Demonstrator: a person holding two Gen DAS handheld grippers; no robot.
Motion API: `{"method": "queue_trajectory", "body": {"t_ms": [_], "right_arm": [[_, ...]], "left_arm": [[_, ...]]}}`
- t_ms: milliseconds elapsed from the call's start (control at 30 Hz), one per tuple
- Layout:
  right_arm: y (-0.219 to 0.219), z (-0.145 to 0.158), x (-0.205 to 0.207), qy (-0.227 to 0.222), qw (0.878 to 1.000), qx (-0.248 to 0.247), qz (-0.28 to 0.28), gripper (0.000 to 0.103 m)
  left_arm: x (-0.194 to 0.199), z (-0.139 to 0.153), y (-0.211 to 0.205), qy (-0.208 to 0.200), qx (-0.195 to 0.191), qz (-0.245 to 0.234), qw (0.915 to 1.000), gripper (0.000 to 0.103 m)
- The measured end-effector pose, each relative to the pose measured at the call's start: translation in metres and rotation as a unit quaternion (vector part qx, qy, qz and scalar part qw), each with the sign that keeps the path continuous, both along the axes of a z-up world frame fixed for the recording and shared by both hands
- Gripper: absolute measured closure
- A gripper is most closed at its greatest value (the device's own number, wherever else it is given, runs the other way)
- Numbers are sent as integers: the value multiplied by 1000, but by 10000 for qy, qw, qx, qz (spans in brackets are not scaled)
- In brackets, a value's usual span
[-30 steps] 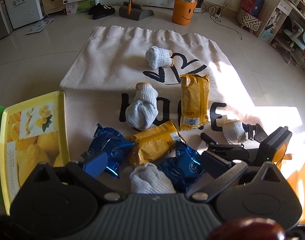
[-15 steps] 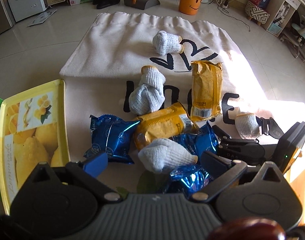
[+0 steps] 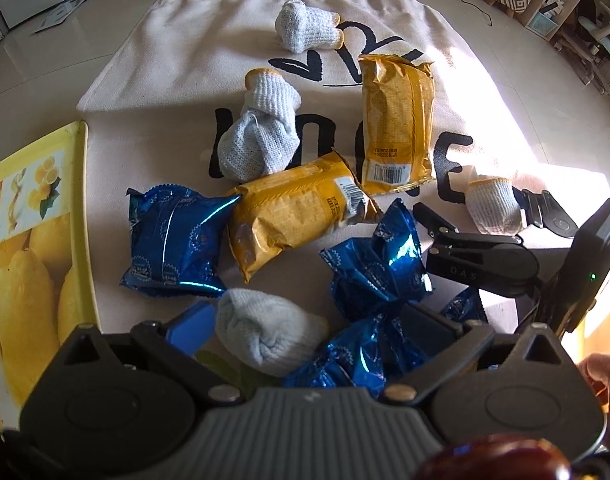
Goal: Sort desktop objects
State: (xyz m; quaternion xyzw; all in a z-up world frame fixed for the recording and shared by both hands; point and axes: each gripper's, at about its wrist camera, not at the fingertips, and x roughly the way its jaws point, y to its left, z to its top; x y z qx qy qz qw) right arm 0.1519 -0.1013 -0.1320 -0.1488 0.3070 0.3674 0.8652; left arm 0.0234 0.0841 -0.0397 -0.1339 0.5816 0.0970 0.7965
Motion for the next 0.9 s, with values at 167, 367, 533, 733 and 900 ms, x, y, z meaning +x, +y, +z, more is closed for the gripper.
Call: {"method": "queue_trajectory", "body": {"t_ms": [167, 367, 533, 733, 900], "right_arm": [[0, 0, 0, 0, 10000, 1, 0, 0], [0, 0, 0, 0, 10000, 3, 0, 0], [0, 0, 0, -2, 10000, 2, -1, 0], [5, 11, 3, 404, 9982, -390, -226, 0], [4, 21, 12, 1050, 9884, -905, -627, 0]], "left_arm": [[2, -11, 1, 204, 6, 27, 9998, 1], [7, -20, -4, 298, 64, -71, 9995, 1], [11, -28, -9, 402, 177, -137, 9989, 1], [13, -27, -14, 284, 440, -224, 9984, 1], [11, -19, -16, 131, 734, -271, 9969, 1]]}}
